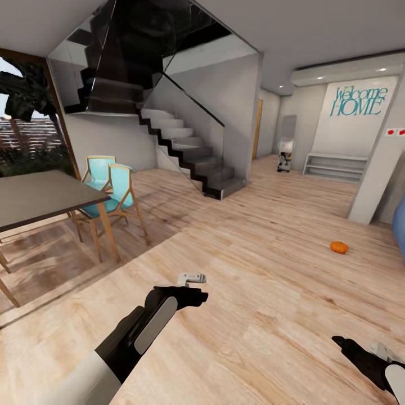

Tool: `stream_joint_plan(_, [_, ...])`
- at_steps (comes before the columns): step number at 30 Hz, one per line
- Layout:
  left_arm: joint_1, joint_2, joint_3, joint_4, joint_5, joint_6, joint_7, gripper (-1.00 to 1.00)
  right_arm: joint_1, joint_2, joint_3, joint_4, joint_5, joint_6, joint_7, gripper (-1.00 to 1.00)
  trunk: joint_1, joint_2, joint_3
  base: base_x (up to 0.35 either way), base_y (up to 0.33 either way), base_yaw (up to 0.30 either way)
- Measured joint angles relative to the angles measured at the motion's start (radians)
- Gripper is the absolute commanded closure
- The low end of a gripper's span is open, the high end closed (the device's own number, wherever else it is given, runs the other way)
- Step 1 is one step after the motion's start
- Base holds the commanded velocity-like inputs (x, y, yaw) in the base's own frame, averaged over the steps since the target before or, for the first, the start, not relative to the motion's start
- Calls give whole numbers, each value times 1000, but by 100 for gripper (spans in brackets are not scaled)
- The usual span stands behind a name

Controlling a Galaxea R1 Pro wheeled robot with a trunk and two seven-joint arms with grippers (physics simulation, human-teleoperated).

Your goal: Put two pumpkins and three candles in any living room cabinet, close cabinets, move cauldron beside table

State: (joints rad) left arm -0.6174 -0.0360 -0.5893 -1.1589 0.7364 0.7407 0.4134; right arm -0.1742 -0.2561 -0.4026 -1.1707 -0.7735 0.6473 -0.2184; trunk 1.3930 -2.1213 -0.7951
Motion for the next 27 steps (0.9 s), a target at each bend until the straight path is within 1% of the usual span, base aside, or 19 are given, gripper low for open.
stream_joint_plan(21, [0,0,-1,0,0,0,-1,-100,0,2,1,0,-1,0,1,-100,0,0,-3,0,0,-277])
stream_joint_plan(25, [0,1,-2,2,0,0,-1,-100,0,2,1,0,0,0,9,-100,0,0,-3,0,0,-288])
stream_joint_plan(27, [0,1,-2,2,0,0,-1,-100,0,1,2,0,0,0,26,-100,0,0,-2,2,0,-288])
